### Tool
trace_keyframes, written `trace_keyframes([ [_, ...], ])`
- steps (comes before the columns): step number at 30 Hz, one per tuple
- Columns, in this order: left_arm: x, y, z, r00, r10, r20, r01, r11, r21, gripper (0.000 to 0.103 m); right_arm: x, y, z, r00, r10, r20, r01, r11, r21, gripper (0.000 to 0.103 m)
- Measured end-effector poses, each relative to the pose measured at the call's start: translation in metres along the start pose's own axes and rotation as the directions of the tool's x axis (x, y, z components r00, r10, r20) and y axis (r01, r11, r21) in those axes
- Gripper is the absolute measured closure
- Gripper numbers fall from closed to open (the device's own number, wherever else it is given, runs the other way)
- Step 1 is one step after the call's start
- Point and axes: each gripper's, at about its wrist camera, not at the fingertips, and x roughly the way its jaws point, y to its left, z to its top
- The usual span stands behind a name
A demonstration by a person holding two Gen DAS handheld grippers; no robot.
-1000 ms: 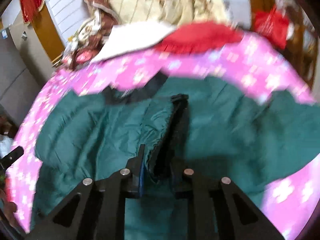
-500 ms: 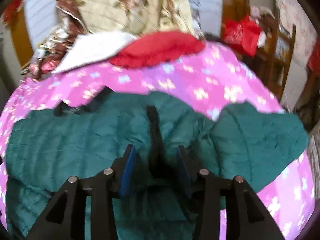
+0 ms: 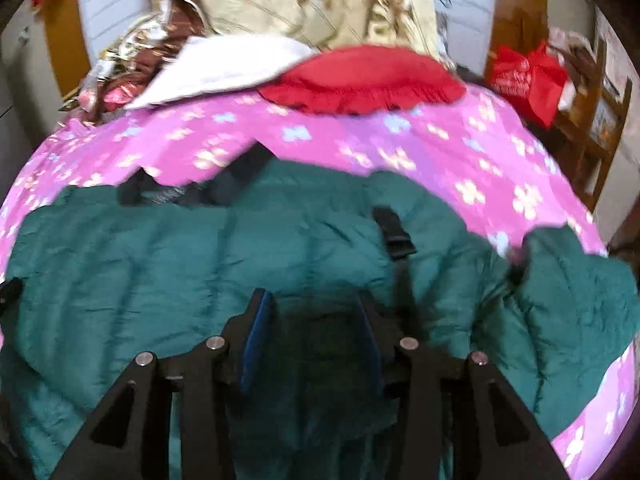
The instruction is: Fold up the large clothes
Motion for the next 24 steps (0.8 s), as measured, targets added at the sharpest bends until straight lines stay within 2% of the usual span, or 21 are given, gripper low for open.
trace_keyframes([
  [2,0.002,-0.003,-0.002,1.0,0.01,0.007,-0.01,1.0,0.012,0.08,0.002,-0.001,-0.004,1.0,0.005,0.016,-0.005,1.0,-0.02,0.057],
  [5,0.002,-0.006,-0.005,0.999,0.029,0.014,-0.029,0.999,0.032,0.079,-0.003,0.002,-0.001,1.0,-0.007,-0.009,0.007,0.999,-0.049,0.057],
  [8,0.002,-0.006,-0.006,0.999,0.03,0.019,-0.031,0.999,0.032,0.079,-0.029,-0.003,-0.007,1.0,0.021,0.007,-0.021,1.0,-0.013,0.056],
  [10,0.002,-0.006,-0.006,0.999,0.03,0.021,-0.03,0.999,0.033,0.079,-0.045,-0.003,-0.014,0.998,0.05,0.033,-0.05,0.999,-0.019,0.047],
  [12,0.003,-0.007,-0.007,0.999,0.029,0.025,-0.03,0.999,0.032,0.078,-0.05,-0.003,-0.02,0.998,0.051,0.044,-0.05,0.998,-0.033,0.041],
  [15,0.004,-0.006,-0.008,0.999,0.026,0.027,-0.027,0.999,0.031,0.077,-0.036,-0.007,-0.03,1.0,0.005,0.011,-0.005,0.999,-0.041,0.041],
  [17,0.003,-0.005,-0.007,0.999,0.02,0.027,-0.02,0.999,0.028,0.077,-0.021,-0.013,-0.034,0.999,-0.028,-0.023,0.027,0.999,-0.03,0.036],
  [20,-0.005,0.0,-0.006,1.0,0.006,0.006,-0.006,1.0,0.006,0.077,-0.022,-0.02,-0.033,0.999,0.005,-0.039,-0.005,1.0,0.006,0.036],
  [24,-0.026,0.005,-0.008,1.0,0.003,0.006,-0.002,1.0,-0.03,0.077,-0.059,-0.02,-0.038,0.999,-0.003,0.033,0.003,1.0,-0.002,0.035],
])
